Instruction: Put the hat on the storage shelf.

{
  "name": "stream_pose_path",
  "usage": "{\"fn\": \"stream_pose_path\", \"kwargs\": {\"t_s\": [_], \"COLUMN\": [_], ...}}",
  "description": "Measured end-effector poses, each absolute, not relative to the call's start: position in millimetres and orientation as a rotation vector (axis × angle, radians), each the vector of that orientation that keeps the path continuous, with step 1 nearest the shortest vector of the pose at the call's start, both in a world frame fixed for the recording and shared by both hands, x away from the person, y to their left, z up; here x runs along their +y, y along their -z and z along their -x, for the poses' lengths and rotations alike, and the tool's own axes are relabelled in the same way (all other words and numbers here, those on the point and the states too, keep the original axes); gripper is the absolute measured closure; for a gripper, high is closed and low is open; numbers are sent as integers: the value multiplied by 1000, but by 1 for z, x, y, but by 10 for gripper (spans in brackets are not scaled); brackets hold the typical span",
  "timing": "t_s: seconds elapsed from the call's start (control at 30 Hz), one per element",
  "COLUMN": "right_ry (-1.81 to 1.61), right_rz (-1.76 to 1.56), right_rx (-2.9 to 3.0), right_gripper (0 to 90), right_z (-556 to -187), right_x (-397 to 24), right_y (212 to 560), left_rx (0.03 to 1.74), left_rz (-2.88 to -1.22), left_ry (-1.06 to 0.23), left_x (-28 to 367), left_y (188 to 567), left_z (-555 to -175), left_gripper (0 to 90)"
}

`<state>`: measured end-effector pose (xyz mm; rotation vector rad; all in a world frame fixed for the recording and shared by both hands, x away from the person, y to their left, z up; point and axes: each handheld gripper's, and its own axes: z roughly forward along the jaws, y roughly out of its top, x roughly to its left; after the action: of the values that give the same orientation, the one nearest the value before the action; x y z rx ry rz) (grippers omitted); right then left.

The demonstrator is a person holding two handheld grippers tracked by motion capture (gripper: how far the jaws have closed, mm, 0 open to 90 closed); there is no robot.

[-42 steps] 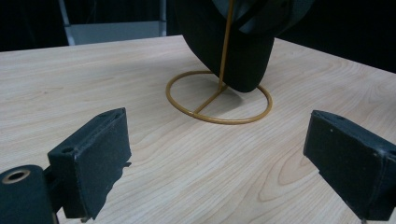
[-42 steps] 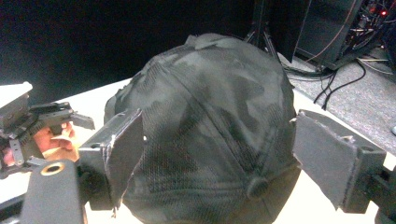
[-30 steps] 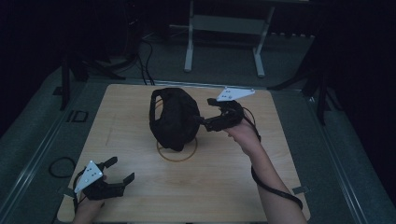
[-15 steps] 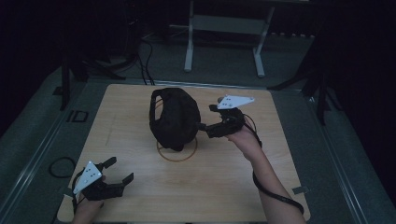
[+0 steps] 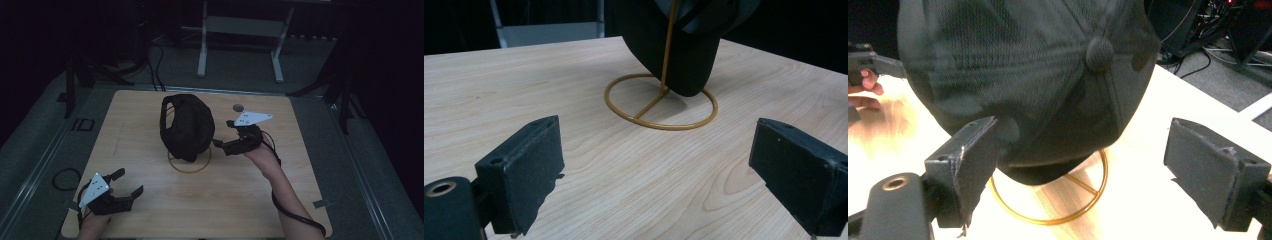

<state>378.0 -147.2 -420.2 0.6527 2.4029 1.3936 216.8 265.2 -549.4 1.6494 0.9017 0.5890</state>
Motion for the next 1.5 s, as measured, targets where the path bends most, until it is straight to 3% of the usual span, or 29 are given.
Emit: {"fn": "stream_pose_path", "kwargs": {"t_s": [1.5], "right_ry": [-1354], "right_rz": [-729], "right_rx": [2413], "right_gripper": [139], "right_z": [-353], "right_x": [-185], "right_y": [521], "left_rx": [893], "left_rz": [-1648], "left_ry": [-585], "left_x": [266], "left_y": [549], "left_z": [-216], "left_gripper": [77]}}
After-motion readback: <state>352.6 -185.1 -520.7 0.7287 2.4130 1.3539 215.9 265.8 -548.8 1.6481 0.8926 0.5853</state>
